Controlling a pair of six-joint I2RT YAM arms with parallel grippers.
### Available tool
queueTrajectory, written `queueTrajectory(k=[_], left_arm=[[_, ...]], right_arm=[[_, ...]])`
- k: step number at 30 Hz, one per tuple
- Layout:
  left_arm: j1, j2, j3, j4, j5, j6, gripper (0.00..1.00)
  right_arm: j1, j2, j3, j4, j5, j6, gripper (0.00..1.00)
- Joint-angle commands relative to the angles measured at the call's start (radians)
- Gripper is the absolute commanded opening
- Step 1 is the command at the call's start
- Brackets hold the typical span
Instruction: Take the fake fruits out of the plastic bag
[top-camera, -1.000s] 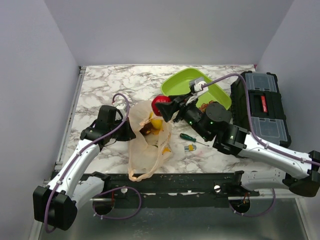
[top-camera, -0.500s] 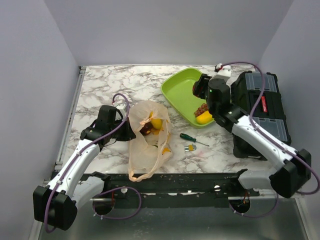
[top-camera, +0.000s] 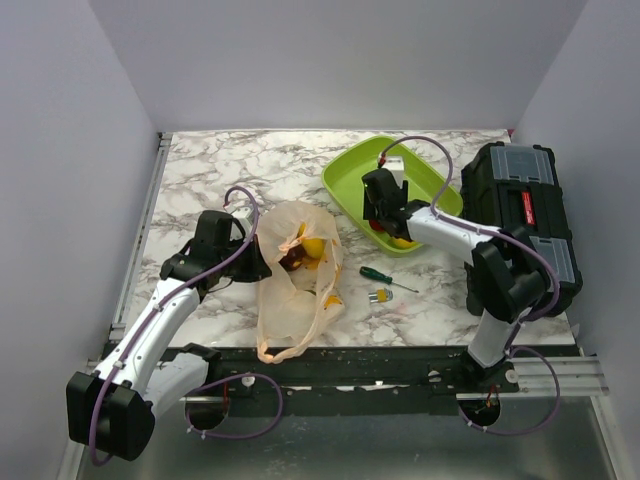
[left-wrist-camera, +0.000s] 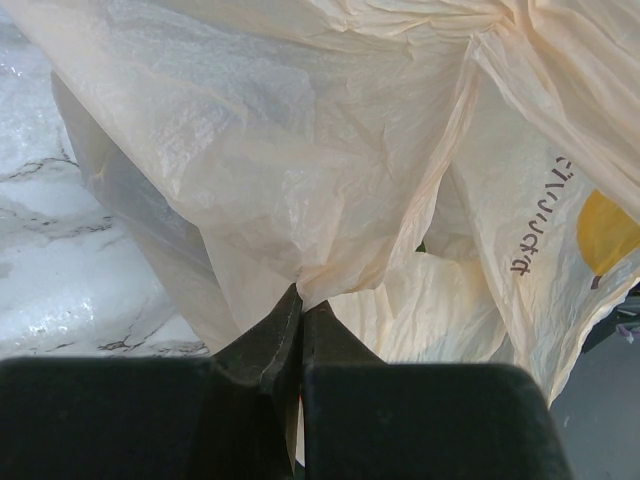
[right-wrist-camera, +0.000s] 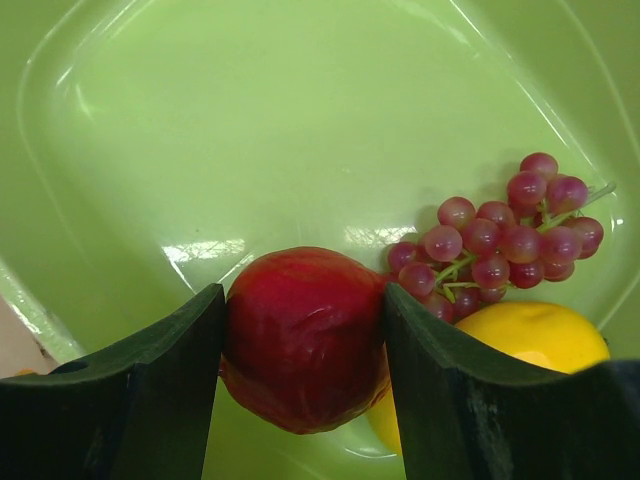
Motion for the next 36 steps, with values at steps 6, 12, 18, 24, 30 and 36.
queueTrajectory(k=[6, 12, 18, 24, 30, 36], left_arm=[[0.007, -0.012, 0.009, 0.007, 0.019, 0.004, 0.00], [0.007, -0.008, 0.008, 0.008, 0.032, 0.003, 0.00], [0.007, -0.022, 0.004, 0.013, 0.023, 0.004, 0.00], [0.007, -0.014, 0.006, 0.011, 0.028, 0.004, 0.00], [0.007, -0.015, 0.006, 0.013, 0.036, 0.003, 0.00], [0.007, -0.008, 0.006, 0.013, 0.041, 0.003, 0.00]], right_arm=[[-0.003, 0.094, 0.055, -0.046, 0.005, 0.009, 0.27], [-0.002, 0.101, 0.109, -0.114, -0.034, 0.020, 0.71], [-0.001, -0.007, 0.079, -0.136, -0.068, 0.038, 0.85], [0.001, -0.176, 0.030, -0.149, -0.098, 0.043, 0.86], [0.007, -0.406, -0.243, 0.032, -0.344, 0.118, 0.87], [0.060, -0.603, -0.518, 0.308, -0.666, 0.150, 0.87]])
